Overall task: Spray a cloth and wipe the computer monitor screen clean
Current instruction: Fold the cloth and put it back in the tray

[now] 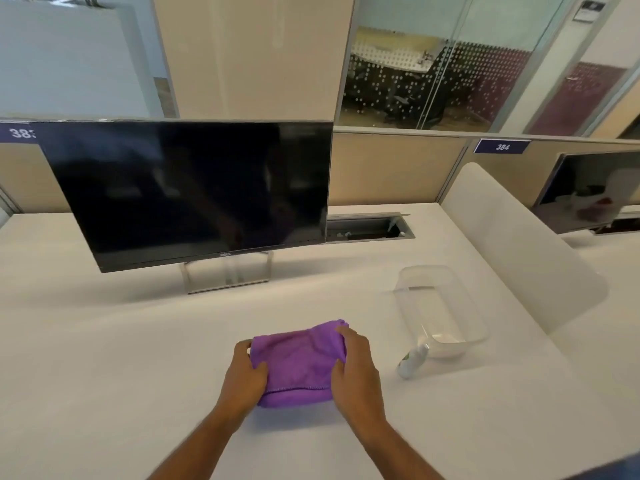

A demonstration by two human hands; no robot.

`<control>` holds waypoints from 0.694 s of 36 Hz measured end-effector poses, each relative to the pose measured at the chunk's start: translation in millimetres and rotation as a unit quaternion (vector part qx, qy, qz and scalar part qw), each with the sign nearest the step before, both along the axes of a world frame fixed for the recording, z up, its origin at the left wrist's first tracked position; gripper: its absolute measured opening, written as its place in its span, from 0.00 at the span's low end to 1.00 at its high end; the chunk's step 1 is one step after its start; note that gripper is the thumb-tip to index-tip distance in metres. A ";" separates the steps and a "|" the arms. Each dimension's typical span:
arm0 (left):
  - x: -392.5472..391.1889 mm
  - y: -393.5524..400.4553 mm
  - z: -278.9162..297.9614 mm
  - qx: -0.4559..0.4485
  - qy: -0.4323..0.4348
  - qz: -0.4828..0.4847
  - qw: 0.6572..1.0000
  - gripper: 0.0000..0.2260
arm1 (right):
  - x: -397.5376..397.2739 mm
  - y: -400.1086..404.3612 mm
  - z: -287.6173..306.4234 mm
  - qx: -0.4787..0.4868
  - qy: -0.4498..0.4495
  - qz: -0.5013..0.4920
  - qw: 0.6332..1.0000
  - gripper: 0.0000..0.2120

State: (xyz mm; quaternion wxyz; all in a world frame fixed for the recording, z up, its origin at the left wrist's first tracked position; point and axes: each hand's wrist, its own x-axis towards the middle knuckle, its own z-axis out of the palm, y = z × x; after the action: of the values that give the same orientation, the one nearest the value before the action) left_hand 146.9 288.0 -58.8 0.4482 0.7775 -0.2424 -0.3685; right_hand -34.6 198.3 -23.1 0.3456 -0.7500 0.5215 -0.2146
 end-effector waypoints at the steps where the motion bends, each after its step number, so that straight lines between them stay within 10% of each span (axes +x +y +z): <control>1: -3.2 -8.6 4.0 -0.008 -0.004 0.004 1.000 0.17 | -3.3 -7.1 5.7 -0.027 0.003 0.003 1.000 0.24; 13: -60.6 -140.5 59.2 -0.107 -0.131 -0.041 0.985 0.04 | -56.7 -130.9 58.3 -0.136 -0.001 -0.110 0.985 0.14; 25: -122.7 -246.7 75.4 -0.091 -0.166 -0.228 0.955 0.16 | -130.0 -221.6 56.8 -0.122 0.054 -0.163 0.978 0.12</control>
State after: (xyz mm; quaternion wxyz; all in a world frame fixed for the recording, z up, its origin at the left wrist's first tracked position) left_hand 24.1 41.3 16.6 0.3745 0.7081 -0.5164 -0.3029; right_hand -164.5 -23.2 33.7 0.1831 -0.7020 0.6246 -0.2891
